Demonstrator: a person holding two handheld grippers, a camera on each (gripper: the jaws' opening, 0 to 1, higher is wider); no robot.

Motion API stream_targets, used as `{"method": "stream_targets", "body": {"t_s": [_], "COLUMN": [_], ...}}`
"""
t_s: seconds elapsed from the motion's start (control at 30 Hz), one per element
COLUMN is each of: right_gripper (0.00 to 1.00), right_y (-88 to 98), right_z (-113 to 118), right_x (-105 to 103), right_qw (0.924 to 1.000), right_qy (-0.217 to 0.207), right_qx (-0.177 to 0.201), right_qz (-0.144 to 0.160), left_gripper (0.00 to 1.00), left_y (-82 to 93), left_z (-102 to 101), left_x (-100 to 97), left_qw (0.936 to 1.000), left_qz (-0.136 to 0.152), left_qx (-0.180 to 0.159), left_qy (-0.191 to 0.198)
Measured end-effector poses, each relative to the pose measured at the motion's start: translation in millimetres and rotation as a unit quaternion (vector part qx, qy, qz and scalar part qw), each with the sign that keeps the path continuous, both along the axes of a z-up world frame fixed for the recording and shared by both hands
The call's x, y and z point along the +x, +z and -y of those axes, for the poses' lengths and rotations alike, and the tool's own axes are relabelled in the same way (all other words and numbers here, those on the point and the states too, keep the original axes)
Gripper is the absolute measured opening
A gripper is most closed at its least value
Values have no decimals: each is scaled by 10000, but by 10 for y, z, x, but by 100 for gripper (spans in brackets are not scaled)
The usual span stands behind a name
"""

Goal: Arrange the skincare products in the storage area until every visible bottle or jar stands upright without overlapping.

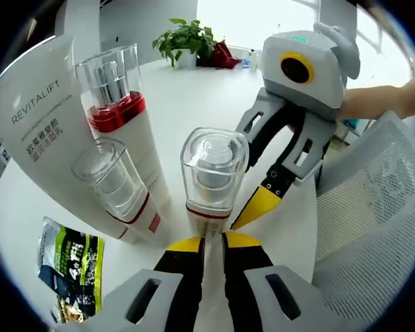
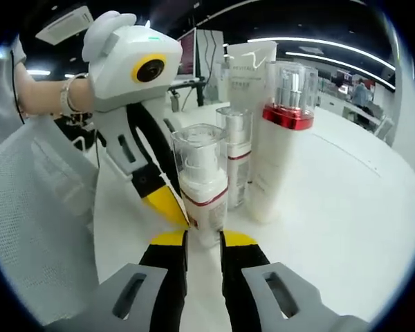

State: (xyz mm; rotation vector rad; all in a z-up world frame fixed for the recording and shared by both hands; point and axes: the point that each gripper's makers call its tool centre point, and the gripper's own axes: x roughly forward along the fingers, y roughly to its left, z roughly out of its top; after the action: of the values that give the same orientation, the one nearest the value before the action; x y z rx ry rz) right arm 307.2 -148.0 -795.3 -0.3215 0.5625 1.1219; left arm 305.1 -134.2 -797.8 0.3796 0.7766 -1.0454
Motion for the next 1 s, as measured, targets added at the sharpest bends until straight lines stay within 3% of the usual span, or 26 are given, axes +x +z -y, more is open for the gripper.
{"method": "stream_targets", "body": {"t_s": [0.57,1.0], "right_gripper": [18,14], "right_y": [16,23], "right_z": [59,20], "right_x": [194,296], "right_qw": [9972,9962], "right_qy": [-733,-844], "right_qx": [118,51], "right_qz": [97,194], "left_gripper": [14,16], "left_y": [19,37], "left_z": [98,84], "left_x": [94,81], "left_qw": [9997,9996], "left_qz": [127,80], "left_qx": [-215,-269], "left_qy": [80,97]}}
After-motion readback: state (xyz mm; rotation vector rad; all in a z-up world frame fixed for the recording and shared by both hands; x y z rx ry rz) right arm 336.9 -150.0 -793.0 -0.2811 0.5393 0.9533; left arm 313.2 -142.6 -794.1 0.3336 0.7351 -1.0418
